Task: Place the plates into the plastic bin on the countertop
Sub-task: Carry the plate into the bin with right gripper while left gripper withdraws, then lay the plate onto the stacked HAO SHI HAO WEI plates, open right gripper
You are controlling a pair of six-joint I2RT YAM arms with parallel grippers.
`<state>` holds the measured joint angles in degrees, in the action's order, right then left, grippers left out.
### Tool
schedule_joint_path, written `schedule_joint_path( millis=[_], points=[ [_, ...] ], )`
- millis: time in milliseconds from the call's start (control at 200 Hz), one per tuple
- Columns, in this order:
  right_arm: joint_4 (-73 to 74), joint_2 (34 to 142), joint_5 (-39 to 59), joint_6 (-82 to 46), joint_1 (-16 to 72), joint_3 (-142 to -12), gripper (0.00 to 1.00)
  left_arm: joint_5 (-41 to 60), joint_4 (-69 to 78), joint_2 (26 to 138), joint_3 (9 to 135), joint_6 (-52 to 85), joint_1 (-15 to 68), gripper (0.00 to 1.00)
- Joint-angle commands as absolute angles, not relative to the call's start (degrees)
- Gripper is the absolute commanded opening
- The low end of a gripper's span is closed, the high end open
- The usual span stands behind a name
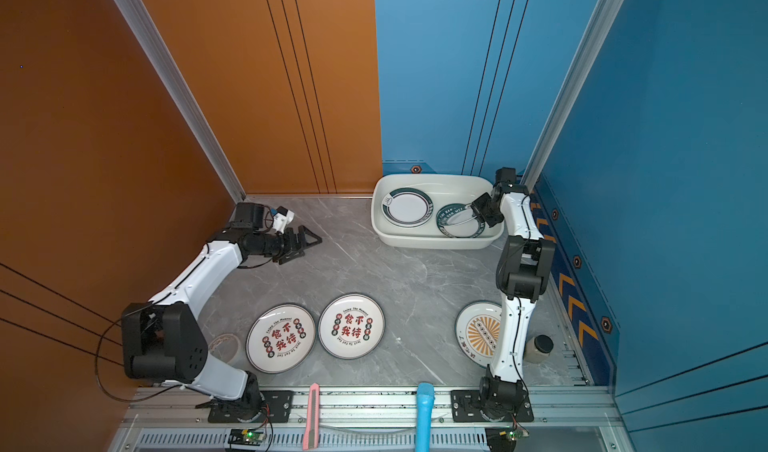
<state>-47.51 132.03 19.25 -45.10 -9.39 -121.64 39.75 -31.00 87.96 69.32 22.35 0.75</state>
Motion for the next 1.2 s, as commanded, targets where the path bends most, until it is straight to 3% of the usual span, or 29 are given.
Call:
schedule_joint_path(
  millis=[0, 305, 576, 796, 1191],
  points=[
    [-50.2, 133.6, 17.4, -45.7, -9.3, -119.8, 0.08, 41.3, -31.1, 88.3, 68.9, 21.8, 0.3, 0.98],
    [-50.5, 132.0, 16.2, -44.8, -9.5, -116.5, 0.29, 41.8, -31.1, 88.7, 68.7, 21.5, 0.3, 0.98],
    [-52.7, 131.3, 14.7, -43.9, -9.8, -116.2, 0.42, 42.3, -31.6, 89.1, 68.0, 20.0, 0.3, 0.98],
    [-55.8, 130.9, 12.9, -43.4, -10.2, -116.4, 0.48, 42.5, -34.3, 89.3, 67.2, 17.0, 0.3, 0.98],
    [-60.7, 129.0, 9.1, -40.8, -10.9, -121.6, 0.49, 37.2, -46.1, 90.1, 67.8, 3.8, 1.6, 0.98]
  ],
)
